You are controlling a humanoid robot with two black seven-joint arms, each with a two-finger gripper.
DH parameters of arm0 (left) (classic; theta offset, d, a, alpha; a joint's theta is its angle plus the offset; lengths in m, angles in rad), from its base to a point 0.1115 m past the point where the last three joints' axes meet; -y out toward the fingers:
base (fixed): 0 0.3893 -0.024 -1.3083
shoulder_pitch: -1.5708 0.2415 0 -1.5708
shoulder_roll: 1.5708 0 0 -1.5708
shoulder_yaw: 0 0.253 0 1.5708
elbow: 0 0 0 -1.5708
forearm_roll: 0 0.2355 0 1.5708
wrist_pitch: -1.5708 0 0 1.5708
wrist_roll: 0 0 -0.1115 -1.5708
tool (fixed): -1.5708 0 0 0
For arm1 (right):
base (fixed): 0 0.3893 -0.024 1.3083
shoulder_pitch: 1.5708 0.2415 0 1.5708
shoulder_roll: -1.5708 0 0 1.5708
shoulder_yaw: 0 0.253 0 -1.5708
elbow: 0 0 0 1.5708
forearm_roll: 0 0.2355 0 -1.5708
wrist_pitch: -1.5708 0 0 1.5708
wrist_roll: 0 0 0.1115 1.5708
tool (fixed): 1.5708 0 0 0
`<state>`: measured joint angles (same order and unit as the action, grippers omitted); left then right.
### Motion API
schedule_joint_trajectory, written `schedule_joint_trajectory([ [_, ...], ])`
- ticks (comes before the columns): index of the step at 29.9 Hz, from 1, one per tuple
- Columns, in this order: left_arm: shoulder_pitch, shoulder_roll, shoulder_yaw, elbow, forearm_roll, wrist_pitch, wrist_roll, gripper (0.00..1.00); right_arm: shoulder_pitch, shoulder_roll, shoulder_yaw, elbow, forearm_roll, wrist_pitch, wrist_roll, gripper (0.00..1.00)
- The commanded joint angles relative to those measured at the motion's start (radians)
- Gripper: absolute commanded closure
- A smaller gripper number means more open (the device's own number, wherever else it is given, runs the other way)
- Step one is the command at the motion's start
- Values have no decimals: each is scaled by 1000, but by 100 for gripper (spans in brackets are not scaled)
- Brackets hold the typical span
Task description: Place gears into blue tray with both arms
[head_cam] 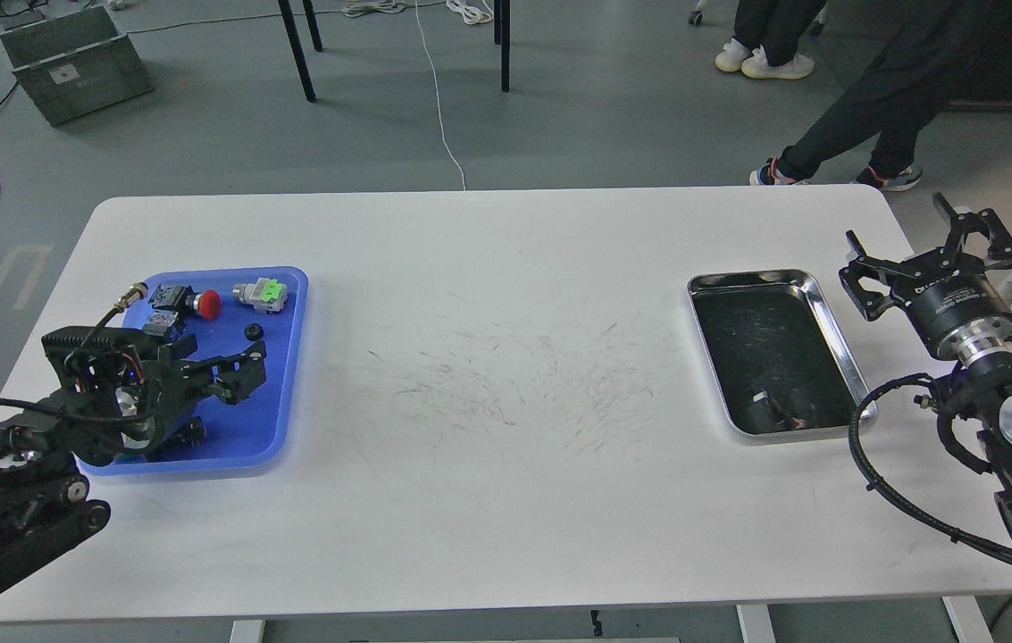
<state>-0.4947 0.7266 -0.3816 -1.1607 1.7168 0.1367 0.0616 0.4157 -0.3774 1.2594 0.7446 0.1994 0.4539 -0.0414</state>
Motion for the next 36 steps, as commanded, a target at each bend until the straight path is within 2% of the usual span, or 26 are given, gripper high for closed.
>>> schedule_joint_trajectory([
  [1, -2, 0, -16, -2, -3, 1, 0, 1, 0, 0, 0, -1, 0, 0, 0, 5],
  [9, -2, -35, -154, -8, -152, 26, 6, 0, 11, -12, 0, 9, 0, -1, 0, 3],
  [14, -13, -136, -279, -5, -444, 102, 4, 0, 31, -3, 0, 33, 0, -12, 0, 1],
  [17, -53, -206, -355, 10, -668, 119, -6, 0, 44, 3, -6, 62, 2, -32, -2, 1],
  [18, -64, -223, -370, 30, -716, 120, -25, 0, 44, 6, -8, 74, 2, -32, 0, 1],
  [20, -82, -268, -404, 103, -782, 116, -100, 0, 44, 28, -8, 94, 3, -34, 0, 1],
  [22, -85, -314, -454, 157, -833, 101, -149, 0, 44, 54, -9, 98, 3, -32, 0, 1],
  [26, -82, -346, -565, 214, -1009, -4, -180, 1, 38, 61, -12, 96, 0, -23, 2, 1],
  [27, -81, -348, -568, 240, -1040, -43, -202, 1, 38, 63, -17, 93, 0, -23, 2, 1],
  [29, -82, -349, -574, 312, -1091, -136, -282, 1, 40, 64, -35, 84, 0, -26, 2, 1],
  [31, -82, -351, -582, 369, -1164, -233, -331, 1, 41, 64, -44, 81, 0, -32, 2, 1],
  [33, -82, -355, -580, 410, -1267, -290, -345, 1, 43, 69, -44, 81, 2, -37, 0, 1],
  [36, -82, -365, -576, 466, -1433, -325, -347, 1, 47, 89, -35, 81, 2, -40, 0, 1],
])
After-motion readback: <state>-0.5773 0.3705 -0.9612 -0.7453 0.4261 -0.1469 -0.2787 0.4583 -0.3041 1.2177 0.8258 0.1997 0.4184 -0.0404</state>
